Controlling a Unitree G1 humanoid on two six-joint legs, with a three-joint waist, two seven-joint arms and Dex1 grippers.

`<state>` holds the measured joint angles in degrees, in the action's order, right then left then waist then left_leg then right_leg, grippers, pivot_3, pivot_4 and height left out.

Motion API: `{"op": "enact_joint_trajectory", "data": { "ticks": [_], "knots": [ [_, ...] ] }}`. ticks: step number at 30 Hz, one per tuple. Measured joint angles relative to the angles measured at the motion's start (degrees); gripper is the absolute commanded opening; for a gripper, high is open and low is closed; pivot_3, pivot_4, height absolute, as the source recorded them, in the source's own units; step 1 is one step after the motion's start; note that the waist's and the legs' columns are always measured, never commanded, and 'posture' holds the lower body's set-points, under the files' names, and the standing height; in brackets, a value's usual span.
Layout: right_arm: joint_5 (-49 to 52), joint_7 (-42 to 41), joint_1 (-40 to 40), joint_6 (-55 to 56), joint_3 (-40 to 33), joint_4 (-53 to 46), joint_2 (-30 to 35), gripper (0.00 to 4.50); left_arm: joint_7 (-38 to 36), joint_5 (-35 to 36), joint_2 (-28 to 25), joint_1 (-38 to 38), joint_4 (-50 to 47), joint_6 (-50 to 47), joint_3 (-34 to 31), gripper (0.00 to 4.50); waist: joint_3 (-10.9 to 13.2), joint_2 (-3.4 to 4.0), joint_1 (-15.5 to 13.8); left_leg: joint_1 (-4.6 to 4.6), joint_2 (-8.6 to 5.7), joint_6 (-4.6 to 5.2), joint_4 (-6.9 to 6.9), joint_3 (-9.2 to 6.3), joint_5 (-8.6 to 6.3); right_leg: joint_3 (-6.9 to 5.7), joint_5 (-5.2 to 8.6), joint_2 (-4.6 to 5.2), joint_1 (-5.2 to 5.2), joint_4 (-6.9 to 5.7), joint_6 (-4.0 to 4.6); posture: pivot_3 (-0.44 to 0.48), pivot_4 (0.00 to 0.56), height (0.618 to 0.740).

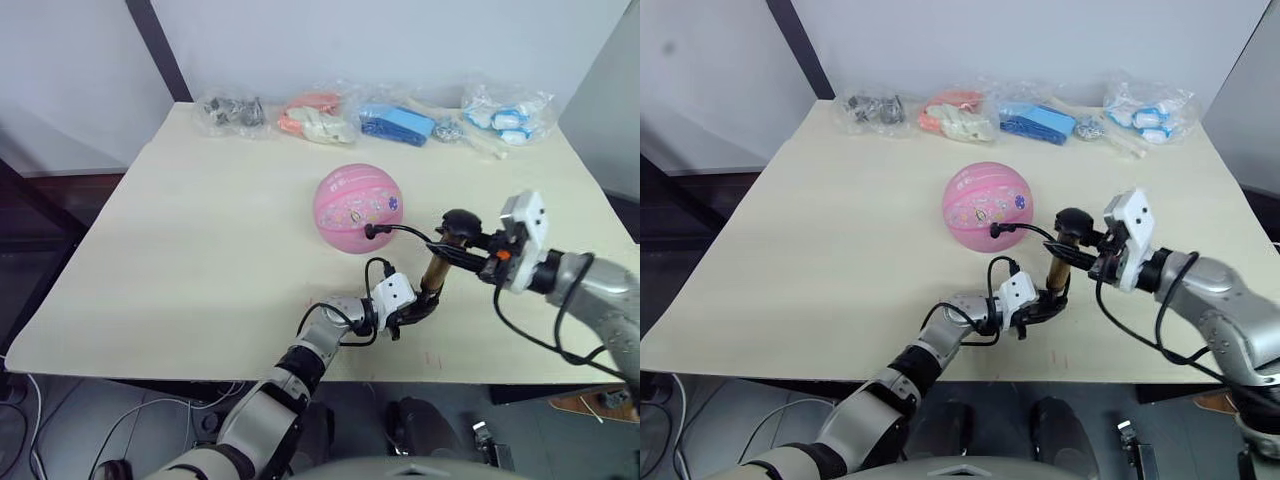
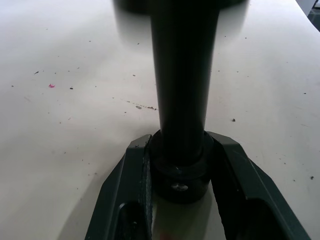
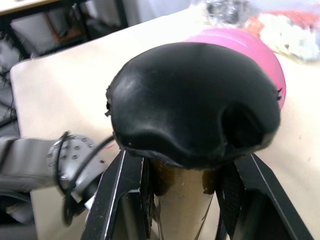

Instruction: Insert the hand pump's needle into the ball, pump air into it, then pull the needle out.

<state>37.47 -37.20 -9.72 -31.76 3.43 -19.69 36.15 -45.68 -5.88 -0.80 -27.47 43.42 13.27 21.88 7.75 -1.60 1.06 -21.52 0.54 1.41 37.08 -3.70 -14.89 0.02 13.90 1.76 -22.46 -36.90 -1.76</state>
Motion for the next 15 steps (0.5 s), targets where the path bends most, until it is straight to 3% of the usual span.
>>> {"op": "enact_joint_trajectory", "data": {
  "ticks": [6,12,15],
  "knots": [
    [-9.1,-0.3,3.5,10.2,5.2,4.8,-6.1,1.05,0.2,-0.1,-0.9,1.8,-2.5,-3.4,0.2,1.12,-0.7,-0.34,0.1,1.65,0.10,0.15,-0.81,0.03,-0.13,-0.05,0.50,-0.02,1.19,0.10,0.40,0.000,0.150,0.740],
    [-7.9,-0.9,4.1,6.9,2.5,1.9,-4.0,1.05,-0.3,-0.2,-0.6,0.9,-2.6,-4.0,0.6,1.12,-0.4,0.22,-0.2,1.56,0.06,0.14,-0.81,-0.05,-0.11,-0.14,0.42,0.01,1.14,0.05,0.27,0.000,0.150,0.740],
    [-5.1,-1.5,2.7,2.2,-0.3,0.1,-1.7,1.05,-0.9,0.0,0.1,0.4,-2.4,-3.9,0.7,1.12,-0.3,0.37,-0.5,1.02,-0.09,0.14,-0.73,-0.12,-0.11,-0.18,0.39,0.13,0.76,0.08,0.24,0.000,0.150,0.740]
  ]
}}
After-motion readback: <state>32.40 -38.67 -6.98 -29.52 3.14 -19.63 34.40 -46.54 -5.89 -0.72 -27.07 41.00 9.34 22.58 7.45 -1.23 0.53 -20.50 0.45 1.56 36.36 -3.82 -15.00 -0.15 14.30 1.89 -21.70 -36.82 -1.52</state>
